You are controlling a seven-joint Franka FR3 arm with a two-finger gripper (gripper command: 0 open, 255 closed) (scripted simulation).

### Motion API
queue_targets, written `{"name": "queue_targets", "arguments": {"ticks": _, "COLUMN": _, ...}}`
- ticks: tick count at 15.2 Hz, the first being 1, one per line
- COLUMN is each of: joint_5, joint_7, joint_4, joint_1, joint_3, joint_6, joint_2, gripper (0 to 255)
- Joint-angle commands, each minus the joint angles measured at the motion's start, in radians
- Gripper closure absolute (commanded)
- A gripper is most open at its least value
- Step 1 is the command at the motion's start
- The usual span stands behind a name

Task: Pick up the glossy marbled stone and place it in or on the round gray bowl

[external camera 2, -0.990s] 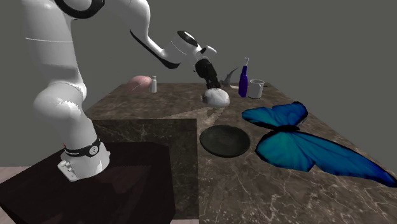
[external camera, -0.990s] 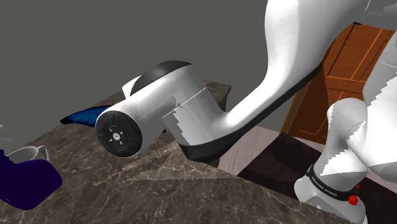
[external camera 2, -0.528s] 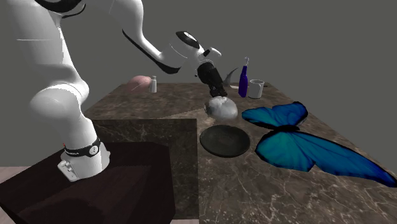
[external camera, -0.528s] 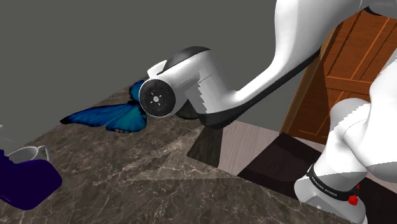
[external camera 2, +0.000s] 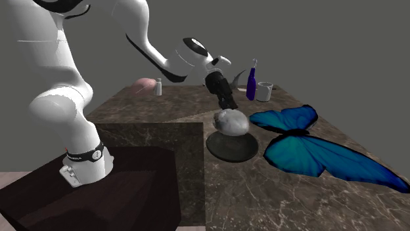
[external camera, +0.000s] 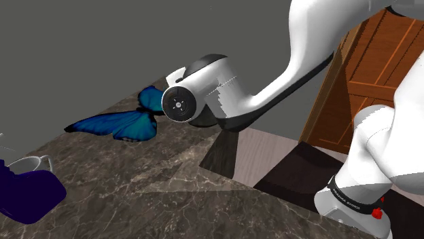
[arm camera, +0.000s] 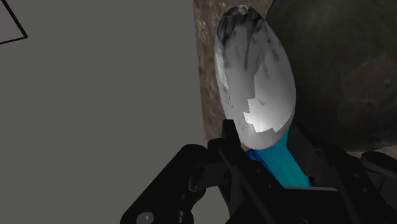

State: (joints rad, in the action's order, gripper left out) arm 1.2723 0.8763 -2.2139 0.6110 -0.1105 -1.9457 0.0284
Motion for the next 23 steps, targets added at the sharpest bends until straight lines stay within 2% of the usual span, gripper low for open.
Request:
{"name": "queue_targets", "arguments": {"ticks": 1, "joint_5": 0.012, "joint_7": 0.025, "joint_4": -0.006, "joint_1": -0.001, "joint_3": 0.001, "joint_6": -0.007, "joint_2": 0.018, "gripper": 255}}
{"name": "queue_targets", "arguments": {"ticks": 10, "joint_5": 0.061, "joint_7": 0.129, "joint_4": -0.021, "joint_1": -0.001, "joint_3": 0.005, "joint_6": -0.030, "joint_2": 0.102, "gripper": 255}}
{"name": "queue_targets", "arguments": {"ticks": 18, "joint_5": 0.061, "joint_7": 0.129, "joint_4": -0.021, "joint_1": -0.001, "joint_3": 0.005, "joint_6": -0.030, "joint_2": 0.102, "gripper": 255}}
{"name": "queue_targets", "arguments": {"ticks": 19, "joint_5": 0.061, "joint_7": 0.129, "joint_4": -0.021, "joint_1": -0.001, "joint_3": 0.005, "joint_6": -0.030, "joint_2": 0.102, "gripper": 0}}
{"name": "queue_targets", "arguments": {"ticks": 23, "joint_5": 0.061, "joint_7": 0.129, "joint_4": -0.021, "joint_1": -0.001, "joint_3": 0.005, "joint_6": -0.030, "joint_2": 0.102, "gripper": 0}}
